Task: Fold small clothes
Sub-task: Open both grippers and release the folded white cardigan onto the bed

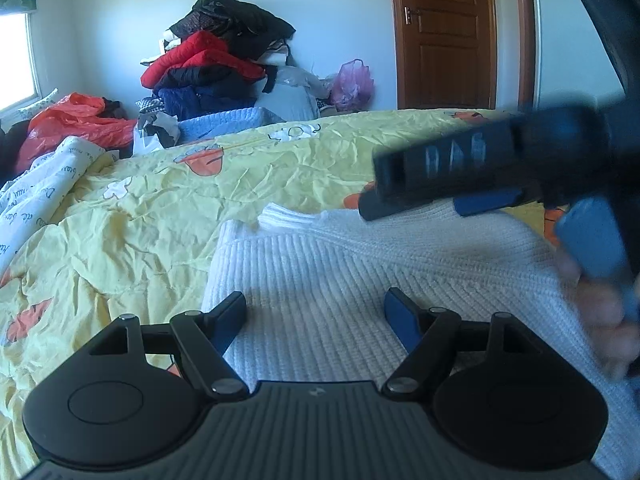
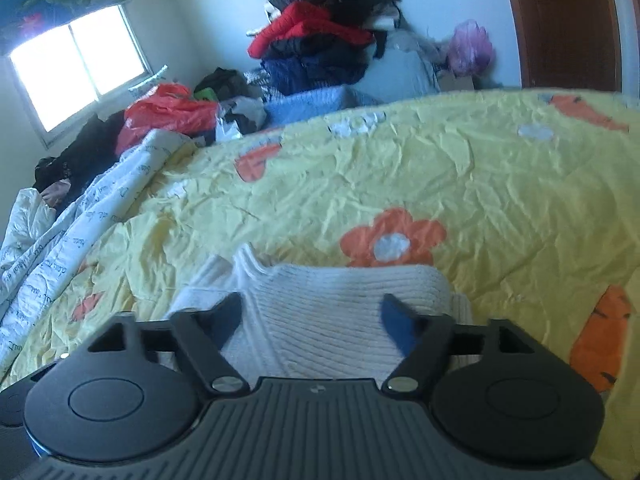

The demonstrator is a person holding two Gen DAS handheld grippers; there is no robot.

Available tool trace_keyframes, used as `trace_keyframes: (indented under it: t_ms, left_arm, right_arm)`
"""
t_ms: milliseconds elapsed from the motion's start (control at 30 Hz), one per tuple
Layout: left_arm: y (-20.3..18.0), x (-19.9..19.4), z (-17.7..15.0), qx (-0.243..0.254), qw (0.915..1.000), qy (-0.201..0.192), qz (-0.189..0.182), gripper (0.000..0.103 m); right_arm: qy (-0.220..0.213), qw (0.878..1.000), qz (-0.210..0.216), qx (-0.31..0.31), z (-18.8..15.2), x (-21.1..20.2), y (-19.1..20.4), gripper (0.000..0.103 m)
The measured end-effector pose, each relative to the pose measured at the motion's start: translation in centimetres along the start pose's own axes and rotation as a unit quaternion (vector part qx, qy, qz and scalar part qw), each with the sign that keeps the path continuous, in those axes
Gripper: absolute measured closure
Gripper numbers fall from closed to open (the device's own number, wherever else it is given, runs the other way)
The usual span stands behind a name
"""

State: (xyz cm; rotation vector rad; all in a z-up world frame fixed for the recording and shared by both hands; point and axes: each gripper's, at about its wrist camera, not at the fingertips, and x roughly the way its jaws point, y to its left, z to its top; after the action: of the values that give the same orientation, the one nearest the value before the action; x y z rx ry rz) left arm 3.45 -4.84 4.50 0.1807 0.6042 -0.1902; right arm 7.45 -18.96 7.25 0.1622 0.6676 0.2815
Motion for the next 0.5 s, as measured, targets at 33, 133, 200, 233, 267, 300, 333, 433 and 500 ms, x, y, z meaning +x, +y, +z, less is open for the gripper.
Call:
trace_keyframes:
  t_ms: [33,133,200,233,267,300,333,433,500]
  left_arm:
    - [-0.1,0.0,0.0,0.000,1.0000,0.000,-0.001,0.027]
    - [-0.1,0.0,-0.1,-0.004,1.0000,-0.003,0.000,0.027]
    - [-0.1,0.0,-0.1,-0.007,1.0000,-0.006,-0.001,0.027]
    - [-0.1,-0.1,-0.1,-0.006,0.9999,-0.008,-0.001,0.027]
    - [0.0,-0.3,-0.1,-0.004,0.9999,-0.010,0.001,0.027]
    - [-0.1,-0.9,-0.1,-0.002,0.9999,-0.015,0.007,0.027]
    - [-0.1,-1.9,-0.2,-0.004,0.9997,-0.020,0.015,0.027]
    - [-0.1,-6.6,-1.4,-0.006,0.9982,-0.059,-0.005,0.027]
    - [-0.7,-9.3,-2.9,0.012,0.9961,-0.083,-0.029,0.027]
  right_arm:
    - [-0.006,1.000,-0.013,-0.022,-0.8,0.5,0.0,0.018]
    - [-0.010,0.999,-0.028,-0.040,-1.5,1.7,-0.6,0.026]
    - [-0.003,0.999,-0.022,-0.033,-1.1,2.1,-1.1,0.026]
    - [-0.003,0.999,-0.023,-0.034,-1.1,2.1,-1.1,0.026]
    - [-0.006,0.999,-0.024,-0.035,-1.2,1.8,-0.9,0.025]
    - [-0.009,0.999,-0.024,-0.032,-1.2,1.3,-0.8,0.025]
    - [-0.014,0.999,-0.023,-0.026,-1.2,0.5,-0.7,0.025]
    - [-0.046,0.999,-0.013,-0.008,-1.3,-3.7,0.2,0.022]
    - [-0.067,0.997,0.033,-0.012,-2.0,-6.7,0.8,0.021]
